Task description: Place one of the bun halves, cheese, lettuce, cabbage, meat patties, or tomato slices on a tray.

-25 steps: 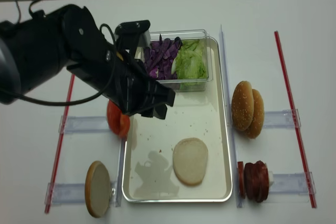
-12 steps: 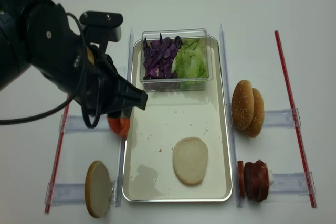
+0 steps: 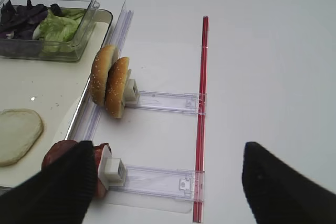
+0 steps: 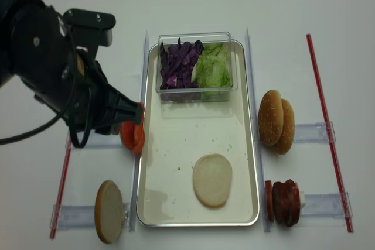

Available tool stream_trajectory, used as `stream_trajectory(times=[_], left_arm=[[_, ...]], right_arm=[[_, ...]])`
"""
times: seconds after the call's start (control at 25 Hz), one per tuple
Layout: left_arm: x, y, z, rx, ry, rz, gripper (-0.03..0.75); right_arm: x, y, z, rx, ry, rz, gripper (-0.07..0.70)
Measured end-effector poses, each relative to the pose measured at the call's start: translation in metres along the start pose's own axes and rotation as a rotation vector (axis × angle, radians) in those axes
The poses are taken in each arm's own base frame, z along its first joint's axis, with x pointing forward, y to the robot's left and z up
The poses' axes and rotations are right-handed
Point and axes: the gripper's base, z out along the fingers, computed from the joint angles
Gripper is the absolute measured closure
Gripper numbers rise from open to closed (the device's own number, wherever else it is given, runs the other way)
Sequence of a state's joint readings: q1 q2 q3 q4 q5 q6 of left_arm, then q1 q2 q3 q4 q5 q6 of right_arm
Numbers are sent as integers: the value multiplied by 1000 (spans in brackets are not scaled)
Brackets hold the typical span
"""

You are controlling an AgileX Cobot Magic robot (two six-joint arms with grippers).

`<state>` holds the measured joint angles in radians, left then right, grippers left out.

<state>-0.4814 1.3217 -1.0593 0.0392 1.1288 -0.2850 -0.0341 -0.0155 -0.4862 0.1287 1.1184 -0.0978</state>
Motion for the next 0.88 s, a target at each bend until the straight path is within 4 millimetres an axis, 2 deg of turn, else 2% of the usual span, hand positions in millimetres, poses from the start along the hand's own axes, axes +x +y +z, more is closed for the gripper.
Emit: stream_trajectory(times=[0.88], left_arm=[[1,89,-3,-192,82,-204,480]], right_arm=[[0,0,0,0,0,2,43]])
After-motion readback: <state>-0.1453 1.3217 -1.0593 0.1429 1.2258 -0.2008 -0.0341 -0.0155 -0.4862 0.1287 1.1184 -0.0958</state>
